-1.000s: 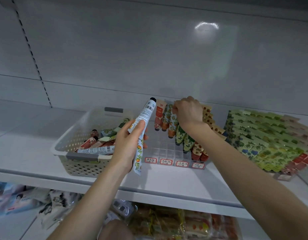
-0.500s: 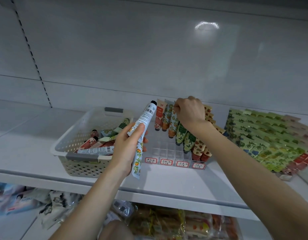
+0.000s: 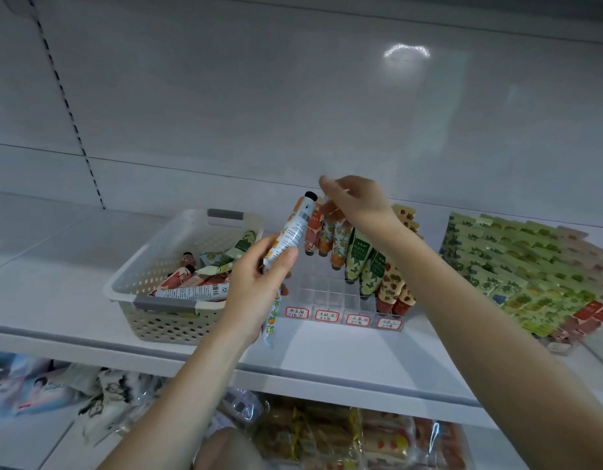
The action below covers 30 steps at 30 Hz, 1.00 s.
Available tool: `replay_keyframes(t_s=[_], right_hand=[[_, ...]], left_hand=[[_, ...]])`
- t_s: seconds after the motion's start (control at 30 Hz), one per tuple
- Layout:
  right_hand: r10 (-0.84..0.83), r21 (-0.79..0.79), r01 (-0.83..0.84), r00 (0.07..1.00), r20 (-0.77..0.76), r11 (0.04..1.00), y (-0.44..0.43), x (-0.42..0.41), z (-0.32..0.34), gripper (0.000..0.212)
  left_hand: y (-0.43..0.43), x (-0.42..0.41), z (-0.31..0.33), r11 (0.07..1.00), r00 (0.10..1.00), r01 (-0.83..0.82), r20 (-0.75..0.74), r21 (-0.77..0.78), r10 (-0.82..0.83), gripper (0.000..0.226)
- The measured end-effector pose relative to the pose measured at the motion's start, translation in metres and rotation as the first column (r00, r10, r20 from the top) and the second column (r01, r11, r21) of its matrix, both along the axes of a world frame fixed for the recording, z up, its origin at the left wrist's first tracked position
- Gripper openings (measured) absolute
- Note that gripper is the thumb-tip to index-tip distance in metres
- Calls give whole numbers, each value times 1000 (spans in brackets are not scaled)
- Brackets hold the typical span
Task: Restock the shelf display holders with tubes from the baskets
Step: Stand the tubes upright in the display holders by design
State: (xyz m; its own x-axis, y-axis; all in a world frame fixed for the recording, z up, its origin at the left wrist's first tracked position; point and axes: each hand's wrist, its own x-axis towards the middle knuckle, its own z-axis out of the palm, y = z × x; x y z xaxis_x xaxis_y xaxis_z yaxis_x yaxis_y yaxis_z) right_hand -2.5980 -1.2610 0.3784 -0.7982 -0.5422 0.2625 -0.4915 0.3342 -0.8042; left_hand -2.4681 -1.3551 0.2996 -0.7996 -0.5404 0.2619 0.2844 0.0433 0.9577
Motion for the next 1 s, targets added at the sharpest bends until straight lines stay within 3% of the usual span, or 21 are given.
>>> replay_keyframes(t_s=[0.07, 0.13, 0.2, 0.27, 0.33, 0.43, 0.57, 0.7, 0.8, 0.9, 1.0], right_hand=[[115, -39, -110, 983, 147, 993, -2, 9, -1, 23], [154, -96, -139, 974, 167, 986, -4, 12, -3, 16], [159, -113, -140, 970, 182, 984, -3, 10, -3, 17], [191, -110, -172, 962, 196, 979, -1, 9, -2, 22], [258, -79, -247, 948, 189, 966, 1, 12, -1, 24], [308, 16, -313, 941, 139, 949, -2, 17, -1, 23], [234, 9, -235, 969, 81, 972, -6, 24, -3, 24], [166, -129, -175, 983, -82, 976, 11, 27, -5, 25], [278, 25, -278, 948, -152, 960, 26, 31, -10, 33], [321, 186, -283, 920, -223, 941, 28, 31, -19, 41], [276, 153, -235, 891, -361, 960, 26, 27, -24, 25]], left_hand=[[3, 2, 2, 994, 1000, 3, -30, -112, -6, 27], [3, 4, 3, 992, 1000, 4, -24, -126, -7, 25], [1, 8, 5, 999, 1000, 19, 12, -46, -19, 22], [-3, 9, 7, 997, 997, 49, 52, 57, -52, 43], [-7, 10, 11, 993, 994, 57, 86, 106, -66, 43], [-6, 10, 15, 979, 981, 126, 126, 158, -147, 31], [-4, 8, 20, 931, 965, 194, 110, 308, -237, 20], [-7, -3, 25, 771, 962, 192, 40, 607, -271, 17], [-8, -14, 24, 654, 966, 176, 0, 736, -260, 19], [-4, -22, 24, 654, 974, 115, 44, 748, -222, 24], [-4, -24, 24, 694, 977, 111, 51, 712, -208, 22]])
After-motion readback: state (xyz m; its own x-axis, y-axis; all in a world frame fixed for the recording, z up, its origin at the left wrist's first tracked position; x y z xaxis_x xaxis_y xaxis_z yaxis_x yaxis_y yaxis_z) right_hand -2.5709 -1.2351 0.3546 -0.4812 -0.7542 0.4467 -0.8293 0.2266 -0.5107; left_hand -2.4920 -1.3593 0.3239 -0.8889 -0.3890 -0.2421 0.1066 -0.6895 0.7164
